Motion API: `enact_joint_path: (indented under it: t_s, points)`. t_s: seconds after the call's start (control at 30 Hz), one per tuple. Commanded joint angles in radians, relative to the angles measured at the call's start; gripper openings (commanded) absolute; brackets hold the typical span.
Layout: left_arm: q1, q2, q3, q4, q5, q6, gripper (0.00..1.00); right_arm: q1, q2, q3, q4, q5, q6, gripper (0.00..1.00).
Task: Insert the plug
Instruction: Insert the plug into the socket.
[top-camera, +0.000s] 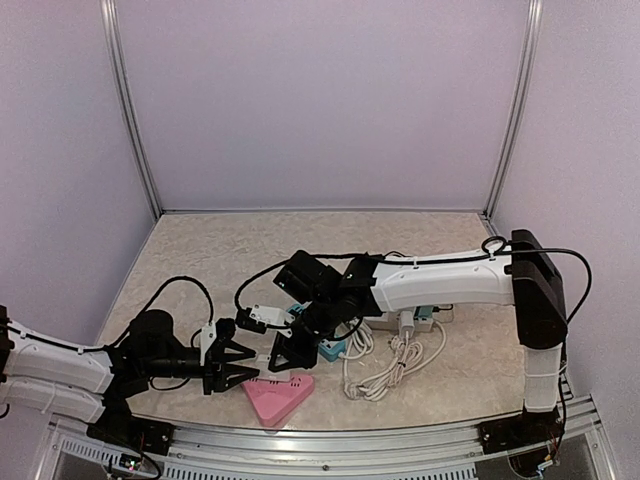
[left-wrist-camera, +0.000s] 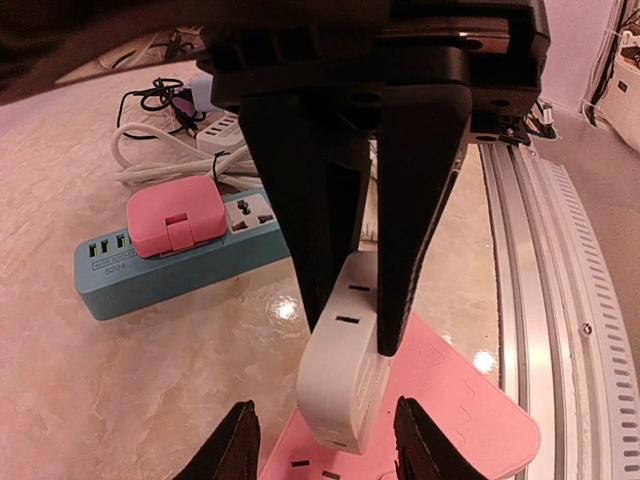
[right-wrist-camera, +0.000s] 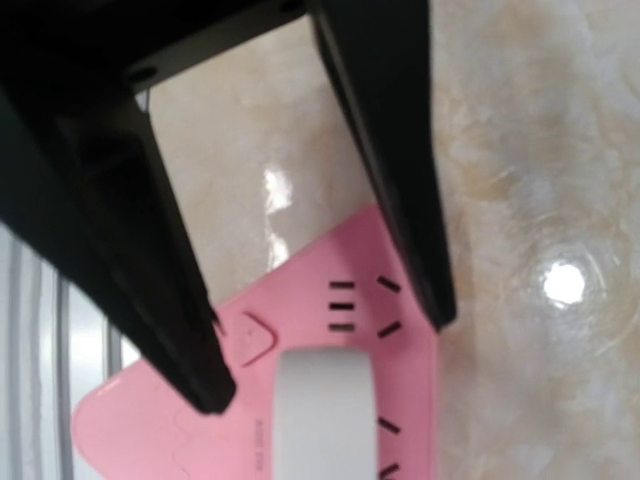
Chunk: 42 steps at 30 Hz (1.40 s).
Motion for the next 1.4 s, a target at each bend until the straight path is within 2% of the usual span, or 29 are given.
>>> enact_joint_path:
  t_s: [0.0, 0.7, 0.93, 1.2, 1.37]
  points:
    - [-0.010, 0.004, -0.001, 0.022, -0.009, -0.004, 0.45, -0.005, -0.013, 0.021, -0.070, -0.022, 0.016, 0.00]
    - [-0.011, -0.015, -0.021, 0.055, -0.030, -0.001, 0.46, -0.006, 0.043, 0.008, -0.048, -0.040, 0.043, 0.00]
    - [-0.011, -0.030, -0.027, 0.055, -0.024, 0.004, 0.52, -0.007, 0.033, -0.007, -0.043, -0.048, 0.059, 0.00]
    - [-0.013, -0.037, -0.032, 0.055, -0.019, 0.008, 0.53, -0.004, 0.052, -0.018, -0.064, 0.029, 0.049, 0.00]
    - [-0.012, -0.040, -0.034, 0.057, -0.020, 0.011, 0.53, 0.023, 0.081, -0.062, -0.053, 0.159, 0.044, 0.00]
